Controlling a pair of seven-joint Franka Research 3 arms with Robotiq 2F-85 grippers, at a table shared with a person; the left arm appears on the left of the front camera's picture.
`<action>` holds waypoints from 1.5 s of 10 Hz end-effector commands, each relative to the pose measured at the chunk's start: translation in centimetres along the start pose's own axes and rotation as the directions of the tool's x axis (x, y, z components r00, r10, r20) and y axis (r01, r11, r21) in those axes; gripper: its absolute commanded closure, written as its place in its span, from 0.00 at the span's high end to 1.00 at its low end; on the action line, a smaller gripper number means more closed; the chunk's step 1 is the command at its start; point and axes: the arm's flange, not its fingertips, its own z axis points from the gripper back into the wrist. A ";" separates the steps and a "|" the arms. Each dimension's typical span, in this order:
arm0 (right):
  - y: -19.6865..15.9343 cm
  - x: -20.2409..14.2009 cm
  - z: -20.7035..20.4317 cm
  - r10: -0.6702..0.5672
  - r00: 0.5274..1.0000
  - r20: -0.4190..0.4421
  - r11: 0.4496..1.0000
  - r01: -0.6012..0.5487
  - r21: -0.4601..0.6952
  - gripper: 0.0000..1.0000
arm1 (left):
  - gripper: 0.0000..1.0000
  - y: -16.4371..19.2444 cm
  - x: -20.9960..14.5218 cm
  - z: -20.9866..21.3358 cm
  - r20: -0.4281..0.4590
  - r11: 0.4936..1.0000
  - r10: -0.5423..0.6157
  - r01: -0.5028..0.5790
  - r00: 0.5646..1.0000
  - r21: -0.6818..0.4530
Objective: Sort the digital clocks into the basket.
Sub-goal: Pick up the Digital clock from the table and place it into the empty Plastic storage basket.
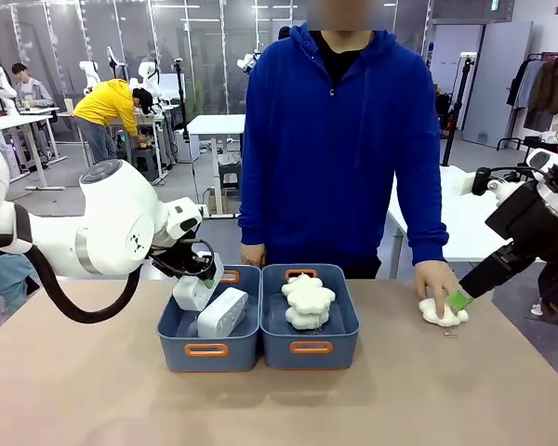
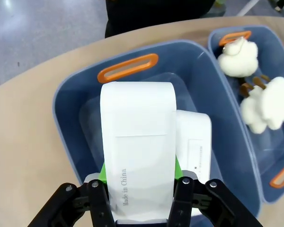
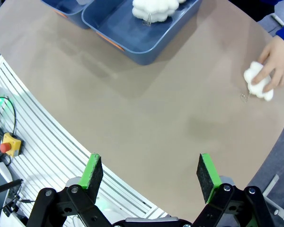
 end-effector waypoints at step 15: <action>-0.2 0.0 -0.1 0.005 1.000 0.006 1.000 -0.005 -0.007 1.00 | 0.86 -0.5 0.6 2.0 0.045 0.997 0.060 -0.058 0.997 -0.047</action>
